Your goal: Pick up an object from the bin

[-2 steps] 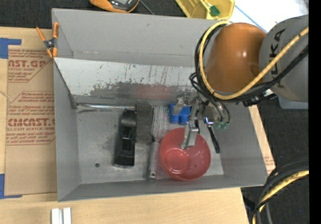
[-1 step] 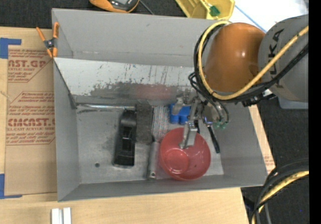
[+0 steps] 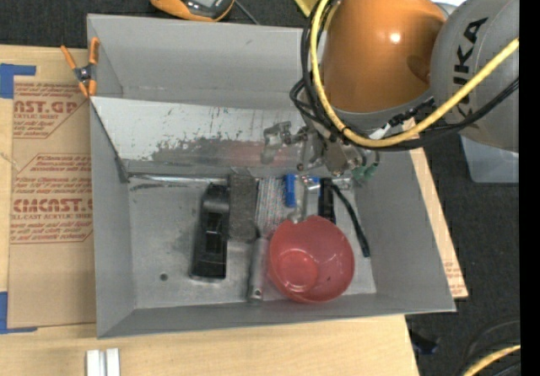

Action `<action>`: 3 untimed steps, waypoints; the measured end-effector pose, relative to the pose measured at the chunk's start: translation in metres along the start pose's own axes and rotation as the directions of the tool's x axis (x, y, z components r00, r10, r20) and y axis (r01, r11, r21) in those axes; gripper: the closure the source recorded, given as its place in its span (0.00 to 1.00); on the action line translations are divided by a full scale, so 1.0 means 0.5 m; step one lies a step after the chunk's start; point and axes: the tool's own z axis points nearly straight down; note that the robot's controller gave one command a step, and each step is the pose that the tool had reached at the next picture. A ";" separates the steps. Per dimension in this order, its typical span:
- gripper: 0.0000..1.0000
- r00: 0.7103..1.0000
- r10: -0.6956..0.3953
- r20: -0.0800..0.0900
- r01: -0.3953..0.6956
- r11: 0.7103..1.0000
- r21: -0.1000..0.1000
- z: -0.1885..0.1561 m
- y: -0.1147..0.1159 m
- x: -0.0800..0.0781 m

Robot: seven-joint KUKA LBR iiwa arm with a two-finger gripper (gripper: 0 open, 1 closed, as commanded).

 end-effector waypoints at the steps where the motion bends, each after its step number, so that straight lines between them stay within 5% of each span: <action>1: 0.00 0.965 0.263 -0.014 -0.263 0.965 0.003 0.111 -0.100 0.060; 2: 0.00 0.986 0.164 0.011 -0.164 0.986 -0.005 0.084 0.068 -0.011; 3: 0.00 0.957 0.289 -0.012 -0.289 0.957 0.008 0.111 -0.075 0.066</action>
Offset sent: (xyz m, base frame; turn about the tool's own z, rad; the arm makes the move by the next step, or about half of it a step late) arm -0.0027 0.0296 -0.0422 0.1729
